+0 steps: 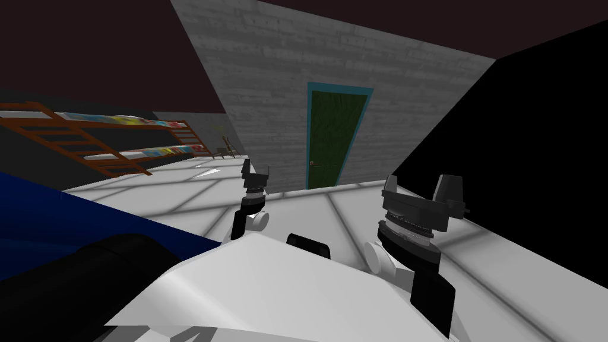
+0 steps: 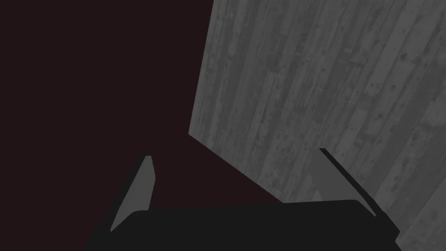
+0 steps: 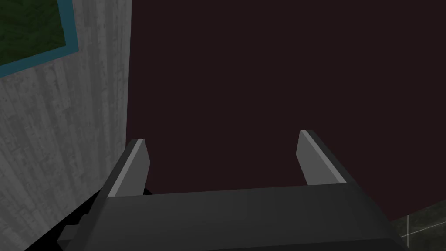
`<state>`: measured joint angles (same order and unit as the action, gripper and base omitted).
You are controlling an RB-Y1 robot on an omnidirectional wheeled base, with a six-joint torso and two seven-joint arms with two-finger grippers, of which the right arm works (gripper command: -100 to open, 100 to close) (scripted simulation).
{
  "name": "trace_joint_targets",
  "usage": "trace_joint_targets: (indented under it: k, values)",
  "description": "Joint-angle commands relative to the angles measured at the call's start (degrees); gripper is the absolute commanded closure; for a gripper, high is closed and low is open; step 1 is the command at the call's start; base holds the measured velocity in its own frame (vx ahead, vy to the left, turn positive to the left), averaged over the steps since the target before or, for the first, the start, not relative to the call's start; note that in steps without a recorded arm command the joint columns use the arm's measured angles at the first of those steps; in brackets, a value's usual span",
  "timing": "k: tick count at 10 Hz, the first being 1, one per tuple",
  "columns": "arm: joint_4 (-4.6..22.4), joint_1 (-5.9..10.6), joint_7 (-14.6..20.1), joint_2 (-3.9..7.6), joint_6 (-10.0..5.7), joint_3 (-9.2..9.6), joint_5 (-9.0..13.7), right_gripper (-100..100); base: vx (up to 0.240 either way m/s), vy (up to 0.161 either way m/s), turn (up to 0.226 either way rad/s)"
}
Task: Pull the door open
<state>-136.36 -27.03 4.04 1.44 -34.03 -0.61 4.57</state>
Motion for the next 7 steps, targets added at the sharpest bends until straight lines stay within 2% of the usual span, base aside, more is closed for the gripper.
trace_joint_targets:
  k: [1,7]
  values:
    - [1.8,0.59,-0.1,0.35,-0.21,-0.17,0.1,-100,0.047,-0.001,0.079]
    - [8.3,2.82,-0.4,1.39,-0.98,-0.81,0.5,-100,0.088,0.001,0.075]
